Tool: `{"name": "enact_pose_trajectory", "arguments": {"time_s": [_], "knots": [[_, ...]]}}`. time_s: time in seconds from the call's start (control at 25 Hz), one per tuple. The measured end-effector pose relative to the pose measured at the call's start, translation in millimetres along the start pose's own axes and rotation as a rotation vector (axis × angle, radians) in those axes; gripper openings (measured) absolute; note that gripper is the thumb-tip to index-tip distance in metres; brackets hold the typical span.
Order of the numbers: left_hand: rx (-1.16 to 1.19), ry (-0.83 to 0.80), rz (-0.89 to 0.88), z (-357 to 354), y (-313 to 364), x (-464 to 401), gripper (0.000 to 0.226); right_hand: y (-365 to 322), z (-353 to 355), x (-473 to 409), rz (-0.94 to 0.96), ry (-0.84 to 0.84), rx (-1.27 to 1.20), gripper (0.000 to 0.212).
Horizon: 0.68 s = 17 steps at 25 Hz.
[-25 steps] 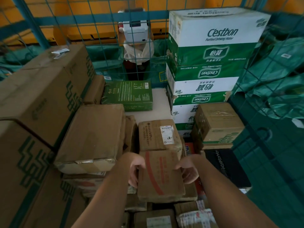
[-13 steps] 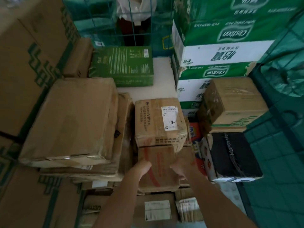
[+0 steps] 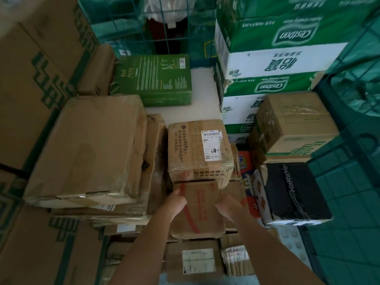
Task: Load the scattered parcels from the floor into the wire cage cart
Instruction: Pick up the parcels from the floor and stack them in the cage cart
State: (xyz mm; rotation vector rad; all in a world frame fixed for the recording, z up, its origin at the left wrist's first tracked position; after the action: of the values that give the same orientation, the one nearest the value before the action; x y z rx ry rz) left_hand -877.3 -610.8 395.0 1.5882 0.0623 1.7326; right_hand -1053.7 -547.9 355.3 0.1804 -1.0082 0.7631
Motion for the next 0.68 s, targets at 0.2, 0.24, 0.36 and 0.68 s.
{"name": "enact_pose_trajectory", "arguments": {"time_s": [0.2,0.24,0.36,0.68], "knots": [[-0.098,0.07,-0.187,12,33,45,0.02,-19,35,42,0.086,0.09,-0.127,0.024],[-0.105,0.046,-0.25,14,41,52,0.021,-24,46,54,0.124,0.123,-0.151,0.021],[-0.189,0.011,-0.404,26,64,78,0.02,-33,83,109,0.166,0.271,-0.218,0.016],[-0.386,-0.092,-0.667,23,66,182,0.024,34,66,252,0.051,0.595,-0.562,0.03]]}}
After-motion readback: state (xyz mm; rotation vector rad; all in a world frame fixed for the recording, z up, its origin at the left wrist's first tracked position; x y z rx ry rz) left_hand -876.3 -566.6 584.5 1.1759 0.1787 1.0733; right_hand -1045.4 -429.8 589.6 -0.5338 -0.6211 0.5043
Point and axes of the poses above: each hand's wrist, its own x-axis away from the middle knuckle, its own z-axis out of the back of the hand, y = z × x, the point moved 5 cm from there along -x, towards the middle knuckle, and after that the axes turned 13 degrees about x, right-handed, at the moved point
